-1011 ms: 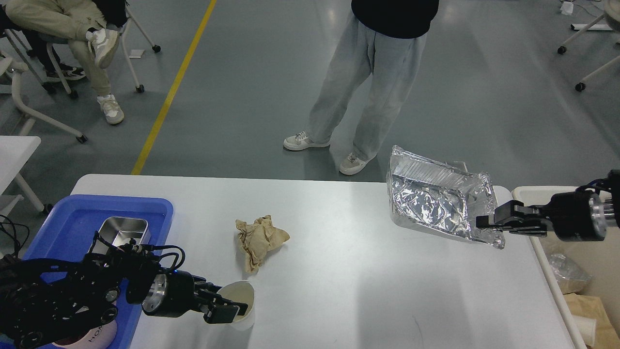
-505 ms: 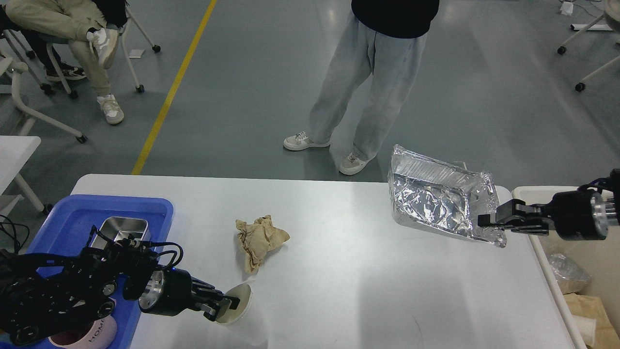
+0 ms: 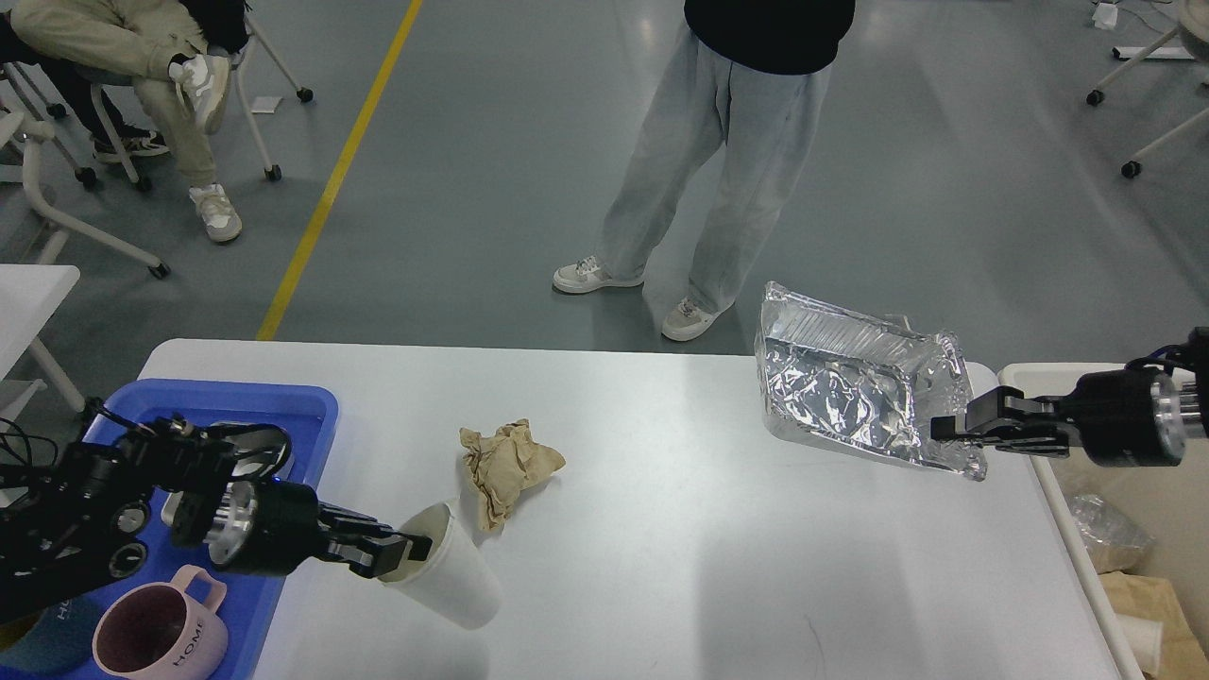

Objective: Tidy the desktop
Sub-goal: 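Grasp the white paper cup with the left gripper and lift it, then carry the paper cup with the left gripper and drop it into the foil tray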

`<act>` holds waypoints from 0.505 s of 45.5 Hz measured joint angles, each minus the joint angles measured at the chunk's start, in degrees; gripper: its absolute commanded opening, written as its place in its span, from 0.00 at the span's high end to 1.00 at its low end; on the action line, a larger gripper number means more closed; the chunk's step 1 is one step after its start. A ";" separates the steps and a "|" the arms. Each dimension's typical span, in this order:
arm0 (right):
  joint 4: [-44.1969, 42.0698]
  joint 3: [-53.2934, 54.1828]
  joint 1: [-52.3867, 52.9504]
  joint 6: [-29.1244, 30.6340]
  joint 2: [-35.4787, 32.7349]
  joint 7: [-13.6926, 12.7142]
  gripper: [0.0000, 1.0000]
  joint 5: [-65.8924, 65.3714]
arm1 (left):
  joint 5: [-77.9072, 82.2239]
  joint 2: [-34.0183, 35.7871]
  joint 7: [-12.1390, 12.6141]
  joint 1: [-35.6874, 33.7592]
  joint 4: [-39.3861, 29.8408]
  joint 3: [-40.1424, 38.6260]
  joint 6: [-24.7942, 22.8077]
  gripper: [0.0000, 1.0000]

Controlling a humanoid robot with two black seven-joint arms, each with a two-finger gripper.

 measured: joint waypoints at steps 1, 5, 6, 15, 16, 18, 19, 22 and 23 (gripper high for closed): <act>0.00 0.00 0.01 0.00 0.05 0.00 1.00 0.00 | -0.38 0.92 -0.11 -0.49 -0.54 -0.02 -0.13 0.98; 0.01 -0.06 0.02 0.01 0.36 0.00 1.00 -0.02 | -1.86 5.10 -0.51 -2.70 -2.78 -0.14 -0.66 0.97; 0.01 -0.07 0.02 0.01 0.41 0.00 1.00 -0.04 | -2.21 6.33 -0.58 -3.36 -3.43 -0.17 -0.76 0.97; 0.06 -0.08 0.03 0.01 0.47 0.00 1.00 -0.08 | -5.97 15.93 -2.12 -10.97 -7.26 -0.26 -1.92 0.97; 0.06 -0.09 0.03 0.01 0.47 0.00 1.00 -0.08 | -6.65 16.59 -2.28 -12.02 -7.40 -0.25 -2.29 0.97; 0.06 -0.08 0.03 0.01 0.49 0.00 1.00 -0.09 | -8.32 17.91 -2.51 -14.49 -7.54 -0.25 -3.20 0.97; 0.05 -0.08 0.04 0.02 0.53 0.00 1.00 -0.09 | -9.15 18.42 -2.56 -15.58 -7.56 -0.22 -3.58 0.96; 0.06 -0.07 0.09 0.08 0.85 0.00 1.00 -0.09 | -12.90 19.93 -2.71 -19.93 -7.59 0.02 -4.76 0.96; 0.05 -0.07 0.10 0.08 0.94 0.00 1.00 -0.09 | -13.74 20.09 -2.71 -20.84 -7.62 0.09 -4.94 0.96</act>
